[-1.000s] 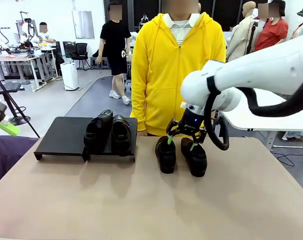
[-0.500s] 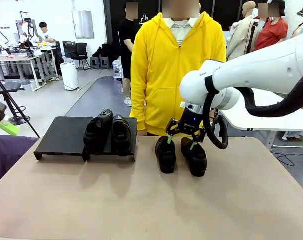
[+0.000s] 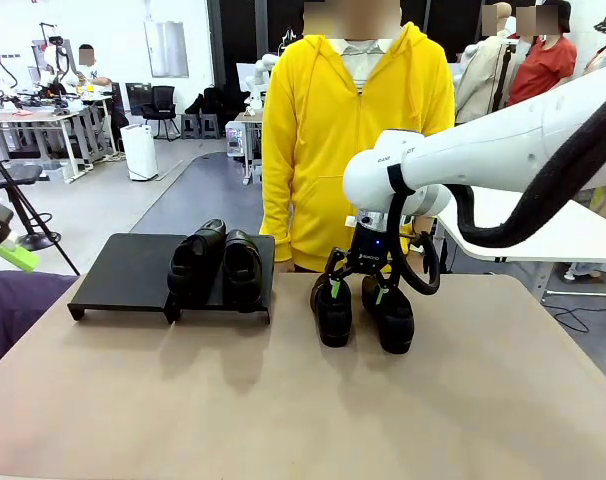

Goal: Organize the shoes by placing them on the stand.
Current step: Pick up one Shoe and place it in the middle of the table.

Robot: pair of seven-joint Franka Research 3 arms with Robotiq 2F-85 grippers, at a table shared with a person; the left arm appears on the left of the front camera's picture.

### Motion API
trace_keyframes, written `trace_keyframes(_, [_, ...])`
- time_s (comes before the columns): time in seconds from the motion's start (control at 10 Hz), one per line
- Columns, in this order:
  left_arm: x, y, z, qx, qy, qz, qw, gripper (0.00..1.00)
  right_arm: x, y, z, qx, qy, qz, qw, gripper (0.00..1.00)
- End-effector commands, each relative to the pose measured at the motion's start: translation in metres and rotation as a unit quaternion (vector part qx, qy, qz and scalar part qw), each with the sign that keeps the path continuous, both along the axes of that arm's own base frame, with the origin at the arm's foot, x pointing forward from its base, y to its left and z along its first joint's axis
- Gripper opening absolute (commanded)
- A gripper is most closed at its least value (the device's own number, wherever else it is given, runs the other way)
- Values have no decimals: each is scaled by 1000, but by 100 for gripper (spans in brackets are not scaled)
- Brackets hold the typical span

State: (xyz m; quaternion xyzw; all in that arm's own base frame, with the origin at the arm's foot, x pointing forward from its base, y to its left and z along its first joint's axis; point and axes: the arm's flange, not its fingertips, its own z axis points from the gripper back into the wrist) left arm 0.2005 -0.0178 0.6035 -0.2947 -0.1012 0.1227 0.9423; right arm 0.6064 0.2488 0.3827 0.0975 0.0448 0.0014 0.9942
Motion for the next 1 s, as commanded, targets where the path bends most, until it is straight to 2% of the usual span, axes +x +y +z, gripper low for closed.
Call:
trace_keyframes(0.0, [-1, 3, 0, -2, -2, -8, 1000, 100, 19, 7, 0, -18, 9, -1, 1000, 100])
trace_keyframes(0.3, [-1, 3, 0, -2, -2, -8, 1000, 100, 28, 10, -18, -41, 10, -28, 999, 100])
trace_keyframes(0.4, [-1, 3, 0, -2, -2, -8, 1000, 100, 30, 12, -20, -41, 13, -13, 999, 100])
trace_keyframes(0.5, [-1, 3, 0, -2, -2, -8, 1000, 100, 30, 14, -22, -45, 9, -13, 999, 67])
trace_keyframes(0.6, [-1, 3, 0, -2, -2, -8, 1000, 100, 31, 14, -25, -40, 19, -10, 999, 7])
trace_keyframes(0.7, [-1, 3, 0, -2, -2, -8, 1000, 100, 32, 13, -28, -38, 24, -7, 999, 0])
trace_keyframes(0.9, [-1, 3, 0, -2, -2, -8, 1000, 100, 34, 14, -31, -35, 34, -2, 999, 0])
